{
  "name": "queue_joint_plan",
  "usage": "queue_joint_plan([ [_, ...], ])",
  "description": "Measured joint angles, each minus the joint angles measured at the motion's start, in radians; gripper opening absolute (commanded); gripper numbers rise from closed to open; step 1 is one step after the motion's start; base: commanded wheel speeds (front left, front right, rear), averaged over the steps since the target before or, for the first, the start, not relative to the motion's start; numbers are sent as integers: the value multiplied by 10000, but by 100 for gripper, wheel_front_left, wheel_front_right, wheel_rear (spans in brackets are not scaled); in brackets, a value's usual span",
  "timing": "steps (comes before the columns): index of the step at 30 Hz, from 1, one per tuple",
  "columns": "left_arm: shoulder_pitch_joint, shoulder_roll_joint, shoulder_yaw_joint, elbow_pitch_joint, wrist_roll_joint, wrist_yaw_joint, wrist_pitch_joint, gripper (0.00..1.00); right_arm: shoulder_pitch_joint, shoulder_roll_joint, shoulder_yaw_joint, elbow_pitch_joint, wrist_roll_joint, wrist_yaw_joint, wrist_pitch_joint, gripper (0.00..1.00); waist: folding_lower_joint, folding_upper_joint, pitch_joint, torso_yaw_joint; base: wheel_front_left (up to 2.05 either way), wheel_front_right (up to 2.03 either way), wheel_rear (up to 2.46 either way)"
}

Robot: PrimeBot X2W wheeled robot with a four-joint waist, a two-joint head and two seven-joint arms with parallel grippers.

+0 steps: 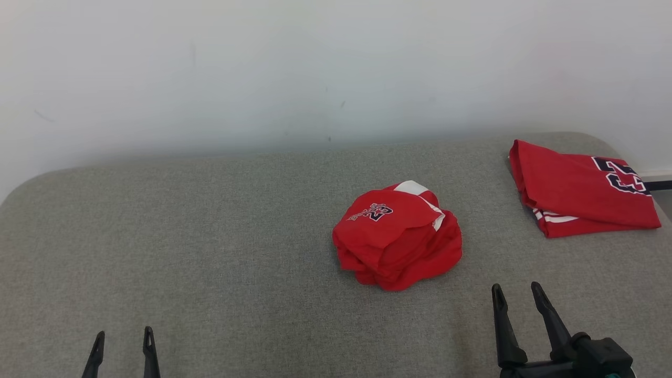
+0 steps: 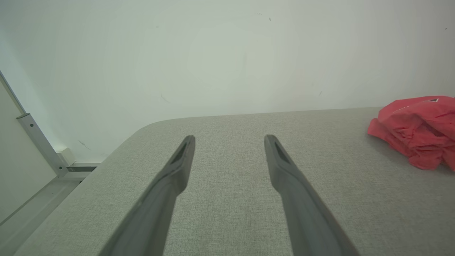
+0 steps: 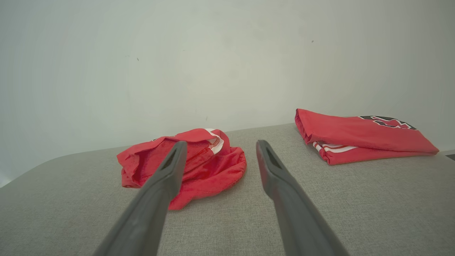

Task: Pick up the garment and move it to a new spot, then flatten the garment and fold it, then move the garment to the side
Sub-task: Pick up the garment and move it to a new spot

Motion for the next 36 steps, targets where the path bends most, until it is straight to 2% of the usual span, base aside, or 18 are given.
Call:
queue_joint_plan([
  [36, 30, -280, 483, 88, 280, -278, 0, 100, 11, 12, -35, 54, -2, 0, 0, 100, 0, 1, -53, 24, 0, 0, 0],
])
